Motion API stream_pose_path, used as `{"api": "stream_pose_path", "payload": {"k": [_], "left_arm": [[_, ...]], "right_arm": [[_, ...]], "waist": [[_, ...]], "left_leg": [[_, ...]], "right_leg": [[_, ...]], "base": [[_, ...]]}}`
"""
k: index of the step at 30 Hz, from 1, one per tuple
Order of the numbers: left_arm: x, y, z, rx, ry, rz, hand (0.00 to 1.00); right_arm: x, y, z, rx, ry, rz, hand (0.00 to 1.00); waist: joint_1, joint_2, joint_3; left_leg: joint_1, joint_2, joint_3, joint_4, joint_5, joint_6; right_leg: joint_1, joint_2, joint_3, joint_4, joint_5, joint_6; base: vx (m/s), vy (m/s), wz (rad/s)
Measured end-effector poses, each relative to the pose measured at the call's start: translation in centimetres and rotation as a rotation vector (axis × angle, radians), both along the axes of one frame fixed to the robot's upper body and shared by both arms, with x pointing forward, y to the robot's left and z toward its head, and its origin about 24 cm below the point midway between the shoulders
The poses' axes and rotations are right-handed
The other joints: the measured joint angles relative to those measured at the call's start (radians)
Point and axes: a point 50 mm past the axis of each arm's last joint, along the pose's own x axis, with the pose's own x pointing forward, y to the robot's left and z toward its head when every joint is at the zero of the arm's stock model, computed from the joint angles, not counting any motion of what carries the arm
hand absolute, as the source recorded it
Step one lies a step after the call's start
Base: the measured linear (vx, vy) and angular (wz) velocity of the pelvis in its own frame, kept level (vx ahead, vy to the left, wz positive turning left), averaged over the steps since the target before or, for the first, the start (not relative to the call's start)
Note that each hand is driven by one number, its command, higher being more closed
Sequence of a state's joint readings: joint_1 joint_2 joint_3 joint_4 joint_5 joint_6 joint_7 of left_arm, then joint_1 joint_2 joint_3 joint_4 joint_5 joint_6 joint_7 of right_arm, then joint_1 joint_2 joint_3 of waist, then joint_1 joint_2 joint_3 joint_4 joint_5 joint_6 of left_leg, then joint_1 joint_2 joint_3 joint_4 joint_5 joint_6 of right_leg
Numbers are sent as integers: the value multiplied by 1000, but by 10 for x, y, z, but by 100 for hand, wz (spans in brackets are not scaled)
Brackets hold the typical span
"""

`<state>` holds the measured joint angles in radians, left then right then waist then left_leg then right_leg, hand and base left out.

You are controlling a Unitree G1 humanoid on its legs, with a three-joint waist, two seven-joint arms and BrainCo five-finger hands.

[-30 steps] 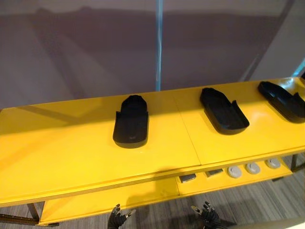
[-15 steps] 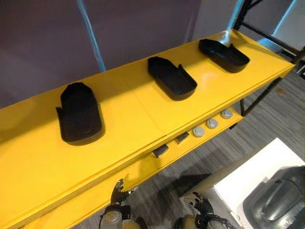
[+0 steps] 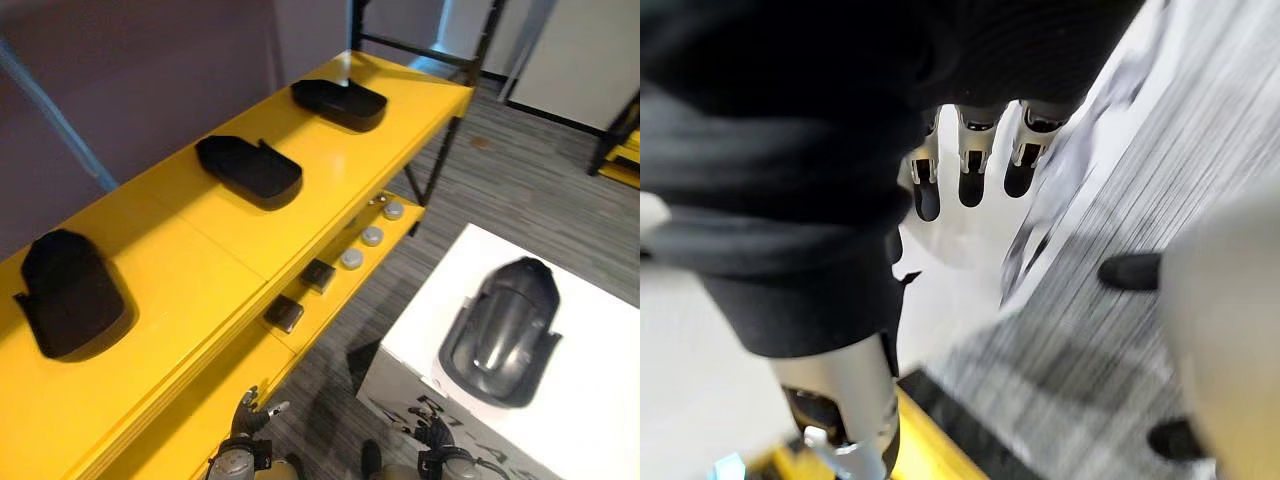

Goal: Walk over and take plastic housings, then place them on the shelf

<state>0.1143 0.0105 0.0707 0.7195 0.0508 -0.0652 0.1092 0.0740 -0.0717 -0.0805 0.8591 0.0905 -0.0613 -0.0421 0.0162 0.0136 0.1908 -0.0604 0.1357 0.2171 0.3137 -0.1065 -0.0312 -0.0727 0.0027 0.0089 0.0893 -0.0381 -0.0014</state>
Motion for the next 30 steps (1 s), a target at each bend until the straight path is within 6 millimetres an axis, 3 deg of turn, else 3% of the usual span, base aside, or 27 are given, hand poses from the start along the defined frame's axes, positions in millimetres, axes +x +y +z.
{"api": "stream_pose_path", "payload": {"k": [4,6,8,10,12,13,14,15,17,19,22,23,27,30], "left_arm": [[-7,-1,-5,-11,31,12,0],[-4,-2,-6,-13,40,7,0],[-7,-2,-9,-14,55,7,0],[-12,-2,-12,-12,78,8,0],[-11,1,-11,-6,75,9,0],[-14,3,-12,0,84,13,0],[-13,1,-12,-4,81,11,0],[-10,0,-11,-6,72,7,0],[-8,1,-10,-4,68,8,0],[-9,-3,-11,-15,71,2,0],[-13,-3,-14,-18,95,1,0],[-15,-1,-15,-14,103,3,0],[-13,-1,-15,-4,110,-14,0],[-15,-2,-16,-11,112,-7,0]], "right_arm": [[-4,-3,-1,-10,11,-6,0],[-12,-2,-4,10,26,-49,0],[-13,-3,-3,9,18,-56,0],[-14,-6,-3,8,17,-68,0],[-8,-3,-1,15,0,-58,0],[-1,1,0,18,-11,-37,0],[2,-1,1,13,-14,-36,0],[3,-2,1,9,-9,-34,0],[2,-3,-1,3,2,-29,0],[-4,-6,-3,-5,25,-31,0],[-19,-13,-8,-19,73,-46,0],[-20,-15,-8,-23,73,-49,0],[-22,-18,-8,-19,73,-90,0],[-27,-23,-9,-21,80,-126,0]], "waist": [[-1,9,7],[2,17,4],[1,15,1],[-2,31,-3],[2,31,-6],[14,37,-12],[7,44,-11],[0,48,-10],[3,47,-15],[2,47,-16],[0,52,-22],[1,62,-30],[1,42,-26],[-1,40,-25]], "left_leg": [[64,-2,-72,-71,-39,-41],[91,0,-44,-119,-83,-43],[111,-5,-10,-120,-92,-51],[148,-5,52,-128,-104,-59],[148,3,82,-114,-96,-49],[147,18,126,-115,-96,-49],[148,23,148,-115,-96,-49],[154,23,173,-103,-97,-50],[160,18,184,-62,-97,-49],[160,13,158,-36,-119,-26],[159,16,107,-46,-129,-21],[143,37,114,2,-137,-28],[31,64,60,251,-141,-29],[67,20,-6,49,-152,-31]], "right_leg": [[-7,16,42,-4,4,0],[-8,21,62,-24,45,13],[-4,14,72,-31,74,16],[-8,31,130,-30,92,24],[-42,53,144,-29,115,18],[-77,45,22,-20,90,-39],[-87,21,-70,13,70,-58],[-123,-52,-311,100,39,-62],[-117,-58,-443,122,29,-86],[-80,-42,-389,73,36,-86],[-5,0,-340,20,44,-88],[4,22,-321,14,28,-77],[33,14,-299,-17,30,-64],[67,6,-281,-48,49,-39]], "base": [[-66,103,-67],[-36,122,-46],[28,109,-55],[87,104,-80],[98,14,-121],[83,-80,-140],[103,-71,-124],[107,-14,-77],[190,-47,-94],[117,-42,-85],[27,-15,-59],[10,-14,-38],[-9,-31,-18],[15,14,-16]]}}
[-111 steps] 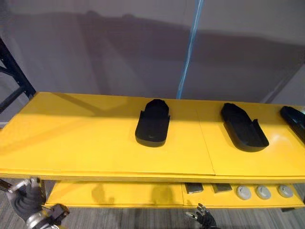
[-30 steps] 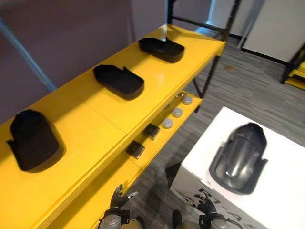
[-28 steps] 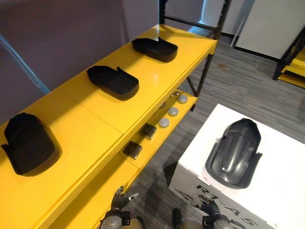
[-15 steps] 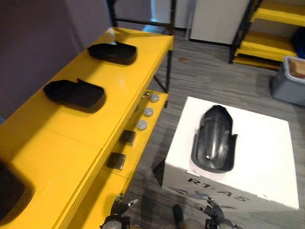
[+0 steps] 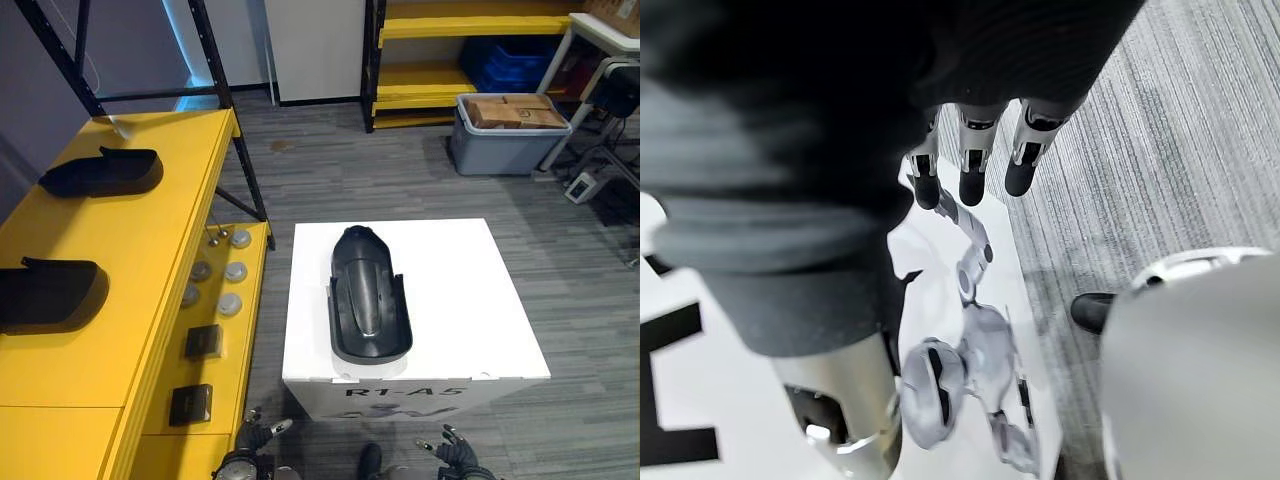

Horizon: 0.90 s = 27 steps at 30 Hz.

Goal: Walk over and take plastic housings, then place them on the shelf

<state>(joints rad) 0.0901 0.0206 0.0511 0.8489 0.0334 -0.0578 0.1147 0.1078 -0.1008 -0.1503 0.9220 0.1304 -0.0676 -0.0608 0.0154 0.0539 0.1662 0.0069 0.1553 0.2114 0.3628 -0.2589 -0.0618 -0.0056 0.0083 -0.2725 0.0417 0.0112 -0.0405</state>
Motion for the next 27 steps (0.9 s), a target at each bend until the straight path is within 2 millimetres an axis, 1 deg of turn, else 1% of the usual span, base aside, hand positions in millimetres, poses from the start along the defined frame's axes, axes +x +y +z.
{"api": "stream_pose_path", "payload": {"k": [1,2,3,5,6,7,10,13,15,16,19,21,22,23,24,25,27], "left_arm": [[0,0,0,-1,-1,4,0],[-1,1,0,-2,2,11,0],[-5,2,-2,2,15,15,0],[-5,2,-3,0,22,14,0],[-5,2,-3,0,23,15,0],[-7,2,-4,1,28,15,0],[-10,7,-6,12,46,14,0],[-11,8,-7,14,56,14,0],[-16,7,-9,12,76,15,0],[-17,7,-10,11,83,15,0],[-20,9,-11,14,92,22,0],[-24,15,-11,17,95,54,0],[-25,17,-11,20,96,64,0],[-27,20,-11,25,97,72,0],[-30,25,-9,31,91,94,0],[-32,27,-9,34,89,106,0],[-42,32,-9,33,96,130,0]], "right_arm": [[-1,-1,0,-1,0,-7,0],[-1,-2,0,-2,2,-8,0],[-4,1,-1,5,6,-10,0],[-7,0,-2,11,9,-38,0],[-9,-1,-2,11,12,-51,0],[-10,-1,-2,11,13,-55,0],[-12,1,-3,17,19,-55,0],[-12,1,-3,17,19,-56,0],[-9,0,-3,17,12,-62,0],[-9,-1,-2,16,10,-70,0],[-6,-12,2,-6,-18,-134,0],[0,-33,16,-59,-100,-222,0],[2,-40,21,-78,-128,-247,0],[2,-52,30,-116,-171,-287,0],[5,-76,51,-198,-262,-338,0],[3,-88,61,-241,-292,-362,0],[3,-129,109,-419,-442,-438,0]], "waist": [[1,2,-1],[5,7,-3],[2,1,-11],[-1,-6,-15],[0,-6,-16],[-1,-2,-18],[0,-2,-20],[0,-2,-20],[1,-4,-21],[1,-4,-21],[1,-11,-24],[0,-14,-25],[-1,-19,-24],[-1,-23,-26],[-3,-25,-33],[-3,-26,-34],[-11,-30,-37]], "left_leg": [[11,0,1,-53,17,0],[21,-1,3,-99,58,-4],[44,-13,11,-130,63,-2],[66,-34,20,-166,69,7],[80,-46,25,-184,72,12],[92,-54,27,-196,74,15],[115,-64,15,-210,75,15],[120,-66,1,-220,75,15],[127,-67,2,-225,75,15],[130,-67,2,-227,75,15],[137,-76,1,-249,87,20],[149,-82,3,-273,96,27],[151,-82,4,-275,98,28],[154,-83,6,-282,100,28],[157,-84,11,-293,104,29],[158,-84,14,-295,105,29],[157,-83,29,-306,108,28]], "right_leg": [[1,2,7,0,1,2],[5,7,18,-1,3,6],[22,3,30,-26,14,20],[51,-6,36,-79,45,33],[66,-14,36,-103,64,29],[77,-19,36,-116,67,33],[98,-22,32,-127,65,37],[105,-22,15,-127,64,40],[109,-23,14,-127,64,40],[111,-23,14,-127,64,40],[112,-28,16,-128,64,40],[112,-31,19,-128,65,41],[112,-31,21,-128,65,41],[112,-31,24,-129,66,42],[109,-31,34,-131,67,44],[107,-31,37,-133,68,44],[94,-30,46,-134,69,46]], "base": [[15,60,-27],[32,92,-32],[74,127,-25],[120,160,-8],[124,151,-4],[107,113,0],[126,68,4],[91,28,12],[50,36,2],[20,36,-1],[-30,27,2],[-63,11,-3],[-77,5,-6],[-80,-10,-8],[-95,-11,-10],[-88,-13,-17],[-55,-16,-18]]}}
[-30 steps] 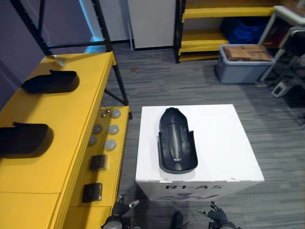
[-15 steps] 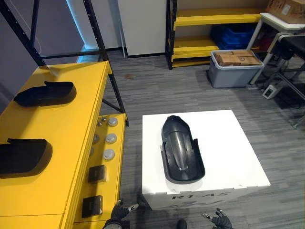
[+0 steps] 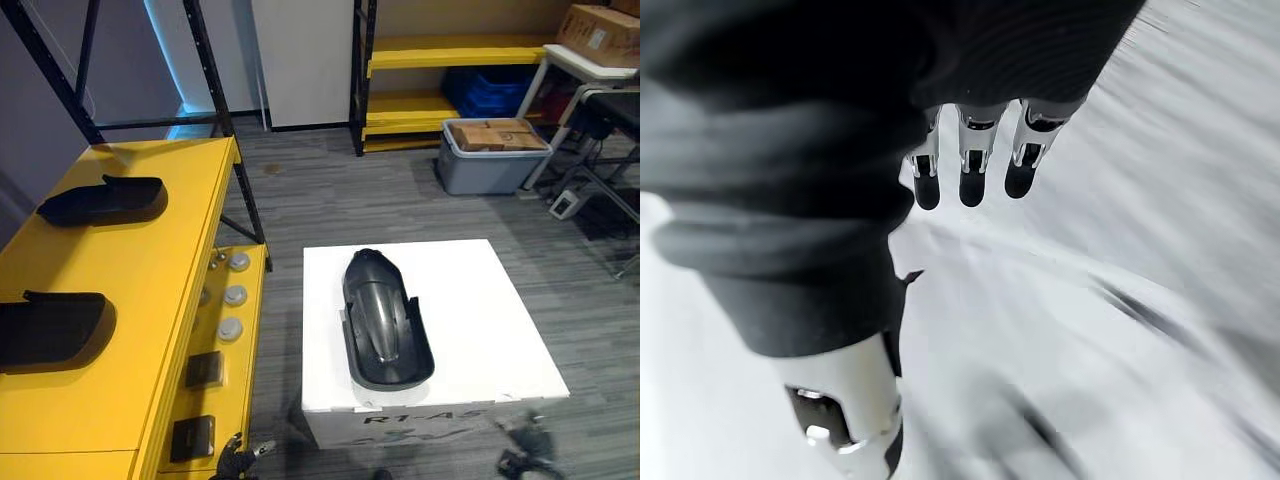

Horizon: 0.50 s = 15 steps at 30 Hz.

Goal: Walk over and take plastic housings, then place them on the shelf

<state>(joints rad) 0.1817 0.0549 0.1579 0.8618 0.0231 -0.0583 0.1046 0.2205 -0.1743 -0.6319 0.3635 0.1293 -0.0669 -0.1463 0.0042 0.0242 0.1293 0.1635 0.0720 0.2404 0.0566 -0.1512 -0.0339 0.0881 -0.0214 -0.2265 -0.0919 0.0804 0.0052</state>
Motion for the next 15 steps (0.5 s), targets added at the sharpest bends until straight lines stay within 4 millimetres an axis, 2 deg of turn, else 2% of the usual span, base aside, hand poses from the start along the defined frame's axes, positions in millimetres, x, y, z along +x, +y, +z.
{"api": "stream_pose_path", "payload": {"k": [1,2,3,4,7,8,11,12,13,15], "left_arm": [[-3,1,0,-1,5,8,0],[-7,3,-1,-2,11,13,0],[-9,3,-1,-1,12,14,0],[-10,4,-1,-4,13,11,0],[-11,2,-1,-16,9,0,0],[-10,1,-1,-20,8,-4,0],[-7,-3,-1,-33,5,-40,0],[-6,-4,-1,-36,4,-58,0],[-6,-5,-1,-37,4,-66,0],[-2,-7,0,-42,-3,-100,0]], "right_arm": [[0,-9,13,-47,-31,-19,0],[0,-22,37,-137,-90,-46,0],[1,-27,49,-179,-116,-56,0],[1,-34,69,-261,-152,-71,0],[15,-37,105,-384,-264,-57,0],[20,-36,110,-393,-286,-49,0],[54,-21,127,-417,-374,68,0],[73,-9,133,-424,-395,163,0],[82,-3,136,-428,-407,215,0],[116,32,146,-437,-465,431,0]], "waist": [[-5,-2,-1],[-20,-8,-6],[-26,-11,-10],[-30,-16,-22],[-41,-24,-37],[-43,-25,-38],[-48,-23,-42],[-47,-23,-42],[-46,-25,-43],[-35,-25,-43]], "left_leg": [[0,0,1,-3,2,-1],[-1,1,2,-9,4,-3],[-1,2,3,-12,5,-4],[-2,4,7,-18,7,-6],[5,7,24,-18,8,-6],[6,7,25,-18,8,-6],[17,3,24,-17,8,-6],[22,2,23,-16,8,-6],[24,2,22,-16,8,-6],[22,1,16,-15,9,-4]], "right_leg": [[-2,1,1,0,0,0],[-6,2,1,0,0,0],[-8,4,2,0,0,0],[-15,7,7,0,0,0],[-19,13,24,6,0,-1],[-18,13,25,6,1,-1],[-10,10,27,6,1,-1],[-1,9,28,6,1,-1],[0,9,28,6,1,-1],[-2,9,28,3,2,-2]], "base": [[-25,-33,-9],[-6,-33,-4],[14,-48,-8],[27,-36,-12],[51,-18,-17],[27,-4,-9],[4,0,-1],[0,0,0],[-46,-7,3],[-62,-19,5]]}}
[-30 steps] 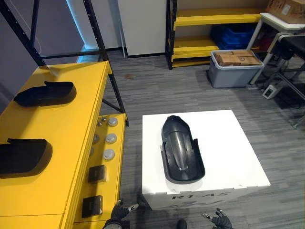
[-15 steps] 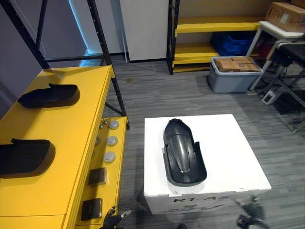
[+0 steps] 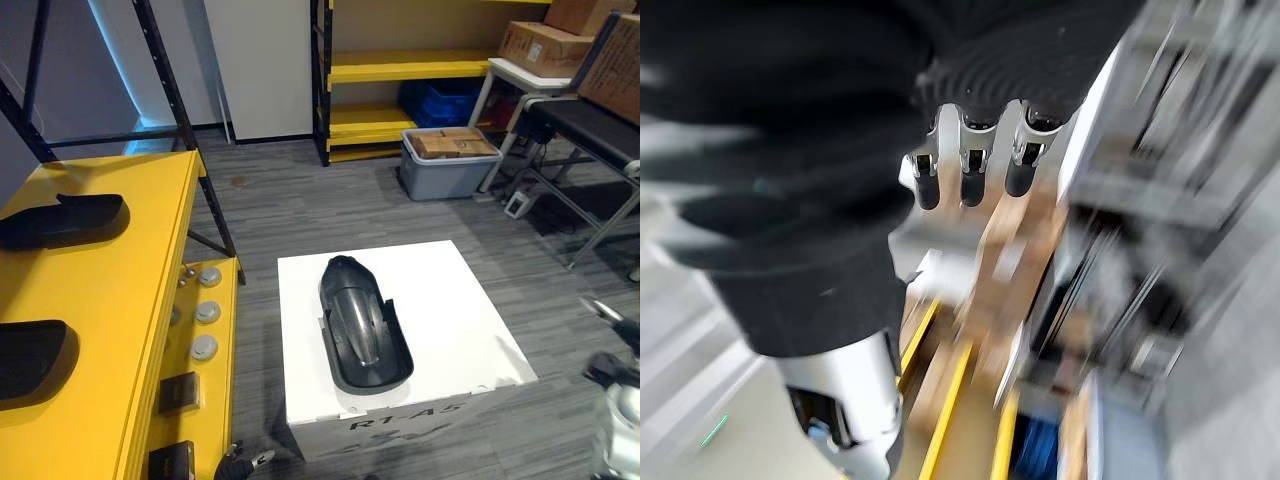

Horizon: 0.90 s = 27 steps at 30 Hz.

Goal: Walk over and take plastic housings, then place them on the shelf

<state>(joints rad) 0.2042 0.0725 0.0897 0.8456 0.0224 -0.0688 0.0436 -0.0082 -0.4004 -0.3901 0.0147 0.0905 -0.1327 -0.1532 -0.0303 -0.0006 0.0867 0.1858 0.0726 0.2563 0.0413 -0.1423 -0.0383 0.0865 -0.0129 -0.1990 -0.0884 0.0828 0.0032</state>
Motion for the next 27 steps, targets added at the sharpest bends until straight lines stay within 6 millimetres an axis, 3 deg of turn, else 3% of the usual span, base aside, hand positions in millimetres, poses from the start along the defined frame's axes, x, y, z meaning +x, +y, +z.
{"api": "stream_pose_path", "payload": {"k": [5,10,15,27], "left_arm": [[9,-4,2,-5,-29,-49,0],[14,-3,4,-1,-48,-58,0],[17,-3,5,3,-53,-65,0],[21,-2,5,14,-55,-66,0]], "right_arm": [[27,56,-10,-33,70,309,0],[30,84,-24,-49,139,451,0],[29,112,-52,-51,251,529,0],[5,136,-92,-89,423,450,0]], "waist": [[43,3,4],[44,6,31],[45,5,41],[44,1,55]], "left_leg": [[-7,0,-24,0,2,3],[-21,-7,-54,-1,5,8],[-33,-13,-80,-2,7,11],[-40,-23,-101,-2,14,21]], "right_leg": [[1,-1,-18,-4,0,0],[0,-10,-50,-4,-1,2],[-1,-15,-71,-4,-4,5],[1,-25,-89,-5,-4,6]], "base": [[-45,-42,11],[-2,-20,19],[14,-11,14],[-16,-10,5]]}}
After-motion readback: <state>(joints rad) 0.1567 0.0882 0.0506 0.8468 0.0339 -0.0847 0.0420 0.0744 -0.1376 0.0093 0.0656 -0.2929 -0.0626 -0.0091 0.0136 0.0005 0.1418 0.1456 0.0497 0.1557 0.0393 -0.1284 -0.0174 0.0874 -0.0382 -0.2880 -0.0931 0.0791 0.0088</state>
